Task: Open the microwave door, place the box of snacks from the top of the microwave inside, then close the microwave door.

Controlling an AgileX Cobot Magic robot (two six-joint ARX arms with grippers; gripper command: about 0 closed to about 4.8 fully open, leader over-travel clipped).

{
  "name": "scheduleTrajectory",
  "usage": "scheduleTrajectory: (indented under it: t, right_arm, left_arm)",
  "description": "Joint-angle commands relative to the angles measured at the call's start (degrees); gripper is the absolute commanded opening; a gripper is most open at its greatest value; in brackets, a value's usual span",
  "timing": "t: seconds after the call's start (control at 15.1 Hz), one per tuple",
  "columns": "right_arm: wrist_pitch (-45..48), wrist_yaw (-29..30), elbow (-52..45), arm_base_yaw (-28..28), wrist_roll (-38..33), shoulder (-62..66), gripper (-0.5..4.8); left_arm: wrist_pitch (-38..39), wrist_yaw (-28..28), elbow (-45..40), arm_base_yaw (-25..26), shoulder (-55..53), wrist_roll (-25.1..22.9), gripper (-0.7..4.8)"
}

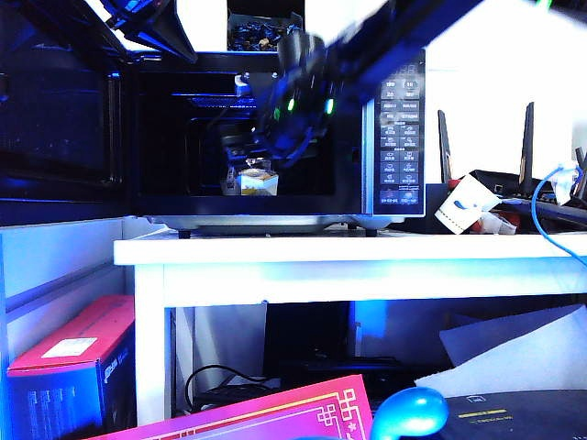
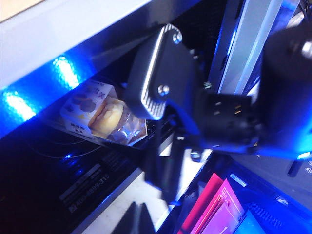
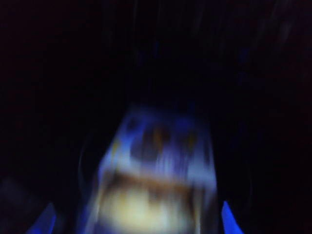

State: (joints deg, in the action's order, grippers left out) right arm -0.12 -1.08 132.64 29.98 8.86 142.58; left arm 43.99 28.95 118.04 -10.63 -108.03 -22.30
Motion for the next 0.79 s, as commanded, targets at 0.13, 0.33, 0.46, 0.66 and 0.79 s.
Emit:
scheduleTrajectory:
  t: [0.13,0.33,0.46,0.66,0.79]
  right_arm:
    - [-10.4,0.0,0.5,0.9,0.2,-6.9,4.79]
    - [-23.8,0.0,0.5,1.4,0.2,-12.0,4.79]
    - [-32.5,-0.1,0.5,1.4,0.1,-15.7,4.79]
    - [-38.7,-0.5,0.5,1.3,0.2,-21.3,4.79]
    - [-38.5,-1.1,0.6,1.3,1.1,-25.2,1.63]
  left_arm:
    - [3.3,0.4,-0.3,0.0,-0.4,1.4,-0.06]
    - [3.1,0.4,-0.2,0.0,-0.4,1.4,-0.06]
    - [3.5,0.4,0.0,0.0,-0.4,1.5,-0.06]
    - [3.7,0.8,0.0,0.0,0.9,1.5,-0.06]
    - [3.5,0.8,0.0,0.0,2.8,1.6,-0.06]
